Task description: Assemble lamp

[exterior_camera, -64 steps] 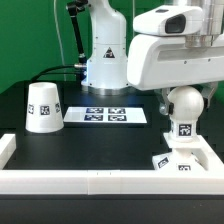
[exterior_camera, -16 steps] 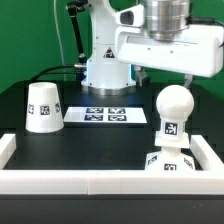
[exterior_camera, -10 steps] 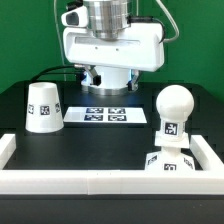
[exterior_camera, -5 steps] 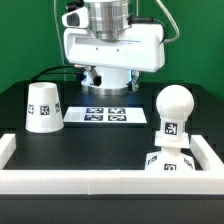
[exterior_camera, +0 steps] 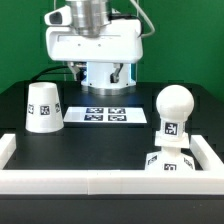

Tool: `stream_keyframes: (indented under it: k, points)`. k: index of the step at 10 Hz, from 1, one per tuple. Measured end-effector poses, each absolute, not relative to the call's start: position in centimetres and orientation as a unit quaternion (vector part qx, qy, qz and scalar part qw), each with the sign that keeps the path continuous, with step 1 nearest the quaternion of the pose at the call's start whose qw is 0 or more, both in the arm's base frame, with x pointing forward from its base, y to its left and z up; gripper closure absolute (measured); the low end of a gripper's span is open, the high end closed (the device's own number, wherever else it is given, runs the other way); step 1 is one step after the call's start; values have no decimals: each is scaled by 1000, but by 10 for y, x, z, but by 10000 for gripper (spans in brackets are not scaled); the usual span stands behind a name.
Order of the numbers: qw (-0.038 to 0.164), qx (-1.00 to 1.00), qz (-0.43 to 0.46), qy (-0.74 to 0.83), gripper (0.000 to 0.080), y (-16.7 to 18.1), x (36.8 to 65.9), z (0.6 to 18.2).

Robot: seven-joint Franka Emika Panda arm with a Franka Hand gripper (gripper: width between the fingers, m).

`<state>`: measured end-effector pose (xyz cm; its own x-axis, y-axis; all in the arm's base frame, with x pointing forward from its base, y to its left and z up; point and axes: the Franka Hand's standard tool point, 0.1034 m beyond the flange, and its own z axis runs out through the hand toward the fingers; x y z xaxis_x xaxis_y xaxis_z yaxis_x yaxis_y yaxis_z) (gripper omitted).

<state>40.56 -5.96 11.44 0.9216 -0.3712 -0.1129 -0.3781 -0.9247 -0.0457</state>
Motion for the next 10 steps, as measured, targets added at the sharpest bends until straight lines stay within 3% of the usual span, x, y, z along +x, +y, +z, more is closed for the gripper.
stream_keyframes:
  k: [2, 7, 10]
  points:
    - [31, -982, 43, 180, 101, -78, 403, 116]
    - [30, -983, 45, 176, 101, -76, 403, 114]
    - [7, -993, 10, 116, 101, -93, 401, 116]
